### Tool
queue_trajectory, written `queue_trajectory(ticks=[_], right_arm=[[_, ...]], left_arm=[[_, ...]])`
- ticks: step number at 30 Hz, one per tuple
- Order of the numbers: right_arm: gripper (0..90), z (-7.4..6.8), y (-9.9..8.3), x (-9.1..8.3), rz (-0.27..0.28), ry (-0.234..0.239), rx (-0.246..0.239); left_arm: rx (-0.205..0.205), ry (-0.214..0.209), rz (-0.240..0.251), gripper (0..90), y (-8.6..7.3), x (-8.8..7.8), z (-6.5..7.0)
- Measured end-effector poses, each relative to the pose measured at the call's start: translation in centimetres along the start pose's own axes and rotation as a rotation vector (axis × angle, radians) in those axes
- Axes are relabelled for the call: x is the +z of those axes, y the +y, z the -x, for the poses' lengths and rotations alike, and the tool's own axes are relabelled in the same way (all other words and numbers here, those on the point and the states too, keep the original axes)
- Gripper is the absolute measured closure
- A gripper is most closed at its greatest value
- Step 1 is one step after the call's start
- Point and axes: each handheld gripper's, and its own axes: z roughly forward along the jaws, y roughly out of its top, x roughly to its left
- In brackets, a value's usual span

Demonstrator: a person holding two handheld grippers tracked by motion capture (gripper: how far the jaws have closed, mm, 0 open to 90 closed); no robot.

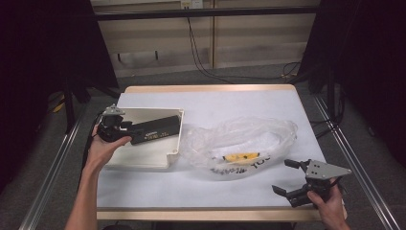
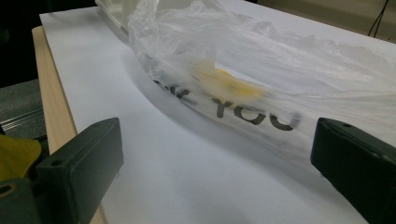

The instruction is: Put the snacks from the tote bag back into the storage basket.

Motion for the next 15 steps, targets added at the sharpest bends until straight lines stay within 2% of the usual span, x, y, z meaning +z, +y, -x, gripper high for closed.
queue_trajectory(ticks=[1,3,4,7,9,10,14,15], right_arm=[[2.2,0.0,0.0,0.0,0.001,-0.009,0.002],[2.2,0.0,0.0,0.1,-0.001,-0.014,0.005],[2.3,0.0,0.0,0.1,0.0,-0.009,0.006],[2.3,0.0,0.0,0.1,0.0,-0.014,0.004],[2.3,0.0,0.0,0.1,0.0,-0.007,0.006],[2.3,0.0,0.0,0.1,0.0,-0.006,0.006],[2.3,0.0,0.0,0.1,0.001,-0.009,0.006],[2.3,0.0,0.0,0.1,0.001,-0.008,0.005]], left_arm=[[0.003,-0.015,-0.008,45.4,-0.1,0.0,0.2],[0.0,-0.019,0.013,53.1,-0.5,-0.1,0.7],[0.012,-0.025,0.017,61.7,-0.8,-0.2,1.0],[0.032,-0.015,-0.017,77.5,-1.6,0.2,1.7],[0.005,-0.036,-0.009,87.0,-2.2,0.2,1.8],[-0.009,-0.037,-0.005,90.0,-2.5,0.3,1.9],[-0.018,-0.045,-0.021,90.0,-3.4,1.0,2.1],[-0.004,-0.033,-0.041,90.0,-3.5,1.1,2.1]])
